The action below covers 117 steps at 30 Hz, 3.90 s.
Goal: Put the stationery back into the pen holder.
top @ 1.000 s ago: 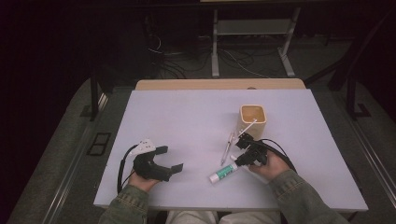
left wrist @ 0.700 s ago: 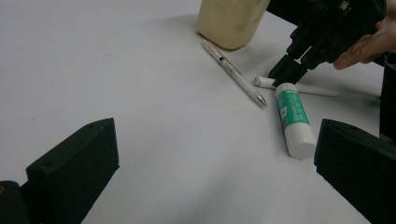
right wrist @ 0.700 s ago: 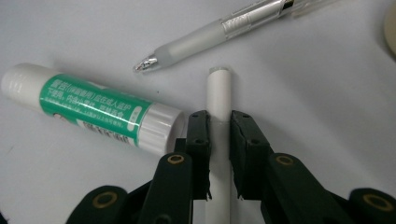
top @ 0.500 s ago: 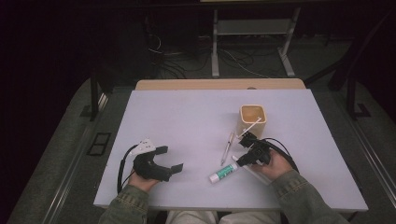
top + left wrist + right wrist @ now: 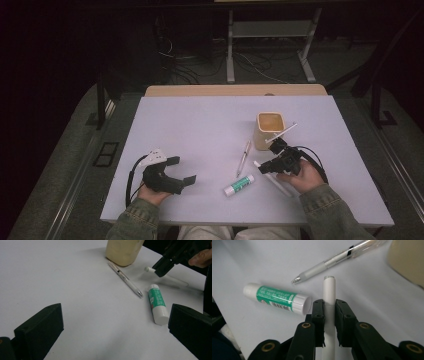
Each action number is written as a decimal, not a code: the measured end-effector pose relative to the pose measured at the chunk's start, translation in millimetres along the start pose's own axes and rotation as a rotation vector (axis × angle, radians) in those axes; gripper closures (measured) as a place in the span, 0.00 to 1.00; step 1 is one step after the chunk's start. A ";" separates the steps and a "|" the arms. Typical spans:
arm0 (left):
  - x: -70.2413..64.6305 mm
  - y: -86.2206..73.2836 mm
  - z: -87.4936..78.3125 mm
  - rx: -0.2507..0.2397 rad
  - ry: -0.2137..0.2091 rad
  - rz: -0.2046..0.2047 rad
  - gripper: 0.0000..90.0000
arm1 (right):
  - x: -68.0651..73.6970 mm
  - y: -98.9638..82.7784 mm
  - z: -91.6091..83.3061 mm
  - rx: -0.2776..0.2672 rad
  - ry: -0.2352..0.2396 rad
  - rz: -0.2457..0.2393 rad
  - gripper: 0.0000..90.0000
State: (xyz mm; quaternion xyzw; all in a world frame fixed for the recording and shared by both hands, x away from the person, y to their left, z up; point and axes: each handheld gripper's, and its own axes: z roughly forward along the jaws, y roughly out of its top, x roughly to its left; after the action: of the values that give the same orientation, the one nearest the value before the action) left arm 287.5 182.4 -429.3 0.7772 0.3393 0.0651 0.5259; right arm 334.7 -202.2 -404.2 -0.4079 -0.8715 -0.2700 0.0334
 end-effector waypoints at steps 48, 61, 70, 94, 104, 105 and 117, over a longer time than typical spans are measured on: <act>0.6 -0.2 0.0 -0.005 0.001 -0.004 0.00 | 2.2 58.3 -103.0 -0.368 0.039 -0.026 0.86; 0.7 -0.3 -0.2 -0.002 0.000 -0.004 0.00 | -13.5 77.2 -120.3 -0.465 0.014 -0.013 0.86; 0.7 -0.3 -0.3 -0.002 0.000 -0.004 0.00 | -17.7 84.4 -127.4 -0.570 0.014 -0.083 0.86; 0.9 0.0 -0.8 -0.001 -0.003 -0.001 0.00 | -41.9 93.2 -114.8 -0.768 0.055 -0.134 0.86; 0.5 0.1 -0.6 -0.006 -0.005 -0.002 0.00 | -61.3 83.1 -93.4 -0.849 0.087 -0.090 0.86; 0.2 0.1 -0.5 -0.008 -0.005 -0.003 0.00 | -62.7 82.1 -90.9 -0.854 0.093 -0.083 0.86; 0.3 0.2 -0.8 -0.006 -0.005 0.002 0.00 | -79.4 68.7 -67.2 -0.851 0.087 -0.039 0.86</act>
State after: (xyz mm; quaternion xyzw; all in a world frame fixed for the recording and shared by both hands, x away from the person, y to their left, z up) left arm 287.5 183.1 -428.8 0.7761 0.3372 0.0647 0.5289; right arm 426.8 -254.8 -338.6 -0.3571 -0.6876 -0.6232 -0.1064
